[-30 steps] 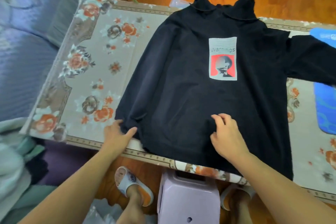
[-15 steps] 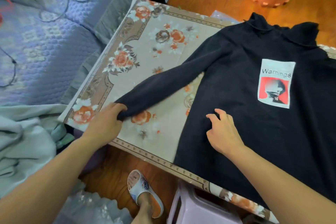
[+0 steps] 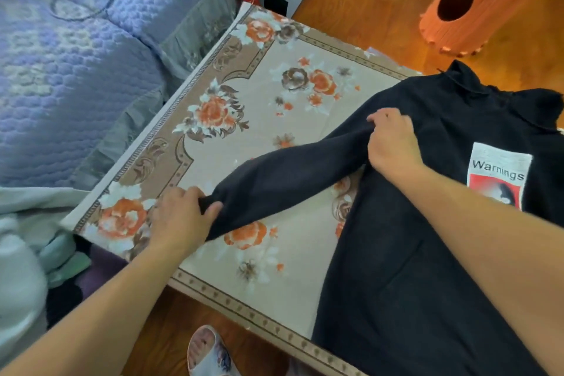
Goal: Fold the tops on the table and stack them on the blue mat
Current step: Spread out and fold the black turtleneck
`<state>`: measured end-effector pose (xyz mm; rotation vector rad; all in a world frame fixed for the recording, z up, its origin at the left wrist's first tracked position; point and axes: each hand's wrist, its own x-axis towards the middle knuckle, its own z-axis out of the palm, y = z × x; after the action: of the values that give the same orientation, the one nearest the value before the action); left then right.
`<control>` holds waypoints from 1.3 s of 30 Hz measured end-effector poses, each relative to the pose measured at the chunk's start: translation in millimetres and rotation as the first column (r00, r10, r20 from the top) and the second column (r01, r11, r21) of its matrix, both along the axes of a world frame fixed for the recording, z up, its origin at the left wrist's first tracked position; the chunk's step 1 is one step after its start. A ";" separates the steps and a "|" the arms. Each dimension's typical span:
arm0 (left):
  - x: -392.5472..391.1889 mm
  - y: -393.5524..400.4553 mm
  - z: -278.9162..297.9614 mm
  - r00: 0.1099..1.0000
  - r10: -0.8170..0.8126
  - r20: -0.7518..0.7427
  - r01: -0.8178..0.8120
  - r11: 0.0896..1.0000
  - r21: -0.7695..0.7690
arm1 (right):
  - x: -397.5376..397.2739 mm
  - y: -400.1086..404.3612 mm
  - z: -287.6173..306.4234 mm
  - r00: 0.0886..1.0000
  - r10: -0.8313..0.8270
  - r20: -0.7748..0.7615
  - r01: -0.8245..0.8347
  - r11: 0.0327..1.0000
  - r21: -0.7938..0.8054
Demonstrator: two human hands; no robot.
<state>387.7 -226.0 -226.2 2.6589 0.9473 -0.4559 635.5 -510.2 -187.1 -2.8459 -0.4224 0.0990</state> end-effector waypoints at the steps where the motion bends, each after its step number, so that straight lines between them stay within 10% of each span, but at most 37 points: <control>1: 2.1 1.4 2.0 0.995 -0.095 -0.041 0.095 0.995 -0.020 | 17.5 5.5 -1.0 1.000 0.012 0.005 -0.011 1.000 -0.027; 6: -1.9 8.8 23.7 0.942 -0.336 0.006 0.318 0.884 -0.342 | 72.9 27.2 -24.5 0.956 0.125 -0.264 -0.225 0.891 -0.395; 14: 17.8 93.7 75.5 0.968 0.210 0.135 -0.039 0.661 -0.749 | 102.0 34.1 -5.5 0.984 0.109 -0.142 -0.167 0.841 -0.514; 19: 80.8 146.3 67.6 0.932 0.148 0.331 -0.069 0.969 -0.237 | 123.9 51.9 28.4 0.993 -0.074 0.088 0.082 0.993 -0.085; 23: 121.3 123.8 62.0 0.950 0.213 0.229 -0.250 0.958 0.142 | 101.5 54.7 19.6 0.938 -0.069 -0.340 0.158 0.957 0.242; 30: 100.1 -90.8 13.2 0.934 -0.318 0.163 0.325 0.945 -0.020 | 11.1 -71.4 -2.9 0.962 -0.032 -0.272 0.066 0.991 0.118; 39: 132.7 -265.8 -34.8 0.836 -0.508 0.206 0.485 0.861 0.155 | -23.1 -291.8 -9.5 0.886 -0.390 -0.249 0.338 0.913 -0.229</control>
<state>520.4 -491.8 -261.0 2.9520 0.1960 -0.1803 612.4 -802.0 -196.5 -2.9608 0.1992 0.4962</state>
